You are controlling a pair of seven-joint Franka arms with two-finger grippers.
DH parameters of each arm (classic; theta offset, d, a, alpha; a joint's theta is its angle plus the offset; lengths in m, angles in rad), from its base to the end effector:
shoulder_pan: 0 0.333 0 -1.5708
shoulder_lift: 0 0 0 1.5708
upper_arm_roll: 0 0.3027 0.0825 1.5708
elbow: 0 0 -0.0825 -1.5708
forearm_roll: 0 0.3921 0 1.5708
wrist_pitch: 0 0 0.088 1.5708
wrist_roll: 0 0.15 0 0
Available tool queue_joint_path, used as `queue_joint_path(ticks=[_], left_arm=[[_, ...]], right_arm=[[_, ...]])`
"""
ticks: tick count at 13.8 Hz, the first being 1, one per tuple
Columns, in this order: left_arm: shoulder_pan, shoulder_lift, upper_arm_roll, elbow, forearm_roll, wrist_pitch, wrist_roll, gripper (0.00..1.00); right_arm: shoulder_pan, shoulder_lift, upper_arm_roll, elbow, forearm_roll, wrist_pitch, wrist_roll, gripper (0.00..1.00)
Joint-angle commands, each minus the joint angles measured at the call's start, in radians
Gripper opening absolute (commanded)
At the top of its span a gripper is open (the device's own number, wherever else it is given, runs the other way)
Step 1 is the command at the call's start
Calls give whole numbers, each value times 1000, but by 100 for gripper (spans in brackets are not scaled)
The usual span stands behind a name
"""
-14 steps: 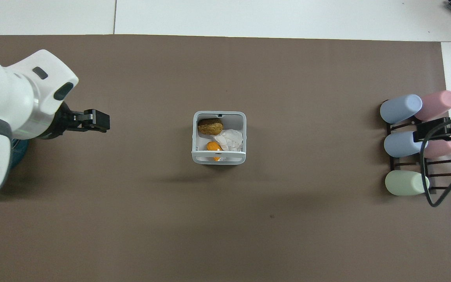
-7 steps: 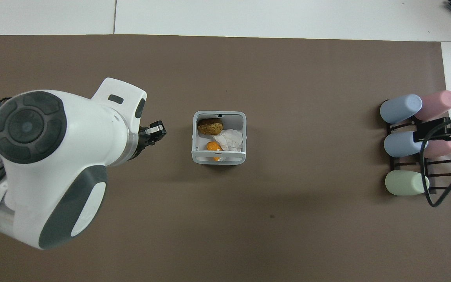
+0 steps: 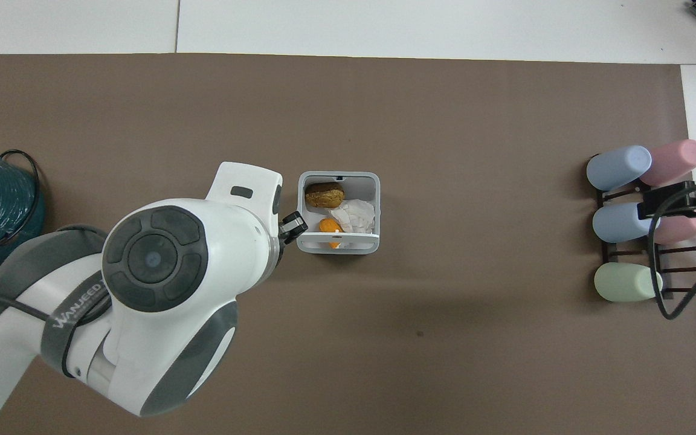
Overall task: Close trash can lid
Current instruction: 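Move the left gripper toward the white trash bin's raised lid, then push the raised lid down over the bin with the left gripper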
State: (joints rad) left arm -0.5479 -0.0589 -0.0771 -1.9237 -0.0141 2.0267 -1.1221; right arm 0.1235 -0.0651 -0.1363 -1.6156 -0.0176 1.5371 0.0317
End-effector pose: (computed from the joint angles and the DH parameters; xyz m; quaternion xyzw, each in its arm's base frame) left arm 0.4650 -0.3378 0.4714 0.9655 0.2476 0.0486 0.0647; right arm 0.5390 -0.0116 0.5794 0.9997 -0.0223 -0.0070 0.0044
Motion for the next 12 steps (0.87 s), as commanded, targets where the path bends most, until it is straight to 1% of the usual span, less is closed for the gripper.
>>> queue_joint_path(ticks=[1,3,8,12], left_arm=[[-59,-21,17,-75,-12,98,-96,0],[-84,-7,17,-89,-12,157,-145,0],[-84,10,17,-92,-12,251,-214,0],[-73,62,17,-90,-12,409,-261,0]], right_arm=[[-10,-24,9,-24,16,-3,7,100],[-10,-24,9,-24,16,-3,7,100],[-10,-24,9,-24,16,-3,7,100],[-10,-24,9,-24,16,-3,7,100]])
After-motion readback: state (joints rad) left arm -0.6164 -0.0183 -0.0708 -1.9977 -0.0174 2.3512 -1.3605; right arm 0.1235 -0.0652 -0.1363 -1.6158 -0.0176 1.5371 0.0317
